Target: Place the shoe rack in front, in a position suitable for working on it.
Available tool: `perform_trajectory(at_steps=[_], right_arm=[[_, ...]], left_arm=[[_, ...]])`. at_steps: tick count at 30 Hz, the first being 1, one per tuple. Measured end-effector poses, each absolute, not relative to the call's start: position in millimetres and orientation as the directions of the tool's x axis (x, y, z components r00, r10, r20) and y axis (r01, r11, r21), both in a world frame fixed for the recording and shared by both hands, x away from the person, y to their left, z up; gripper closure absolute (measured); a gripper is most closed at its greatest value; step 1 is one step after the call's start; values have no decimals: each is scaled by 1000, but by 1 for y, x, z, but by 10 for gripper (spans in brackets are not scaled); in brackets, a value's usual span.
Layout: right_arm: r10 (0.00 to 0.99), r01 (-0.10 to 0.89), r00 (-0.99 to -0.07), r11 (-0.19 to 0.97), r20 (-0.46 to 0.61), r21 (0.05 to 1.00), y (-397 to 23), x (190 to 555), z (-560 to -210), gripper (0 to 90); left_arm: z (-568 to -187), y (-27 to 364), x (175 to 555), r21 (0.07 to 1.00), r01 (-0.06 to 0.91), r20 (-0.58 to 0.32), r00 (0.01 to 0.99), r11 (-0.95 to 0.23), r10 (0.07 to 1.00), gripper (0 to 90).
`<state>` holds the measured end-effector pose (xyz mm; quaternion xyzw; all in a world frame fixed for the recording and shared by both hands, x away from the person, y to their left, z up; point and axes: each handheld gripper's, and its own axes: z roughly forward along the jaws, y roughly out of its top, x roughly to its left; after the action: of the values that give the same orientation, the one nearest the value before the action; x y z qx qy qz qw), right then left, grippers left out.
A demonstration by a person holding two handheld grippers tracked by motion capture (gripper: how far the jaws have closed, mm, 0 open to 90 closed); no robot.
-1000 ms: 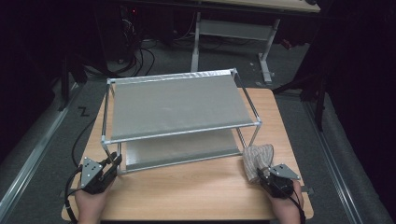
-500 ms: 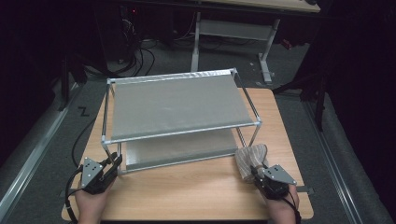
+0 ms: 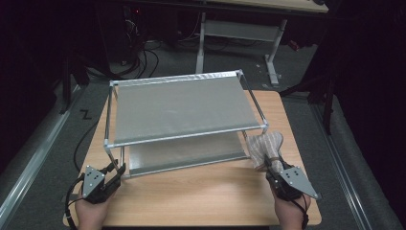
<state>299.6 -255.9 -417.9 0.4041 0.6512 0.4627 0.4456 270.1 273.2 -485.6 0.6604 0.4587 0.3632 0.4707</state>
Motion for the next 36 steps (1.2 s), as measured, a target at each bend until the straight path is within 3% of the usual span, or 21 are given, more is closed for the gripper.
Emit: perform_trajectory(at_steps=[5, 17, 26, 29, 36], right_arm=[[947, 95, -271, 206, -174, 974, -259, 300, -412, 650], [932, 374, -338, 262, -132, 890, -268, 323, -464, 649], [969, 327, -184, 219, -166, 919, -296, 312, -453, 650], [975, 326, -152, 205, -163, 923, -302, 314, -454, 649], [973, 333, -155, 214, -171, 918, -301, 339, -458, 648]], left_arm=[[-485, 275, 268, 957, 263, 40, 310, -127, 950, 627], [-481, 276, 269, 959, 255, 50, 287, -126, 957, 796], [-481, 280, 277, 959, 261, 37, 279, -113, 960, 800], [-482, 280, 276, 958, 264, 40, 276, -115, 960, 792], [-476, 280, 260, 960, 252, 43, 287, -119, 957, 639]])
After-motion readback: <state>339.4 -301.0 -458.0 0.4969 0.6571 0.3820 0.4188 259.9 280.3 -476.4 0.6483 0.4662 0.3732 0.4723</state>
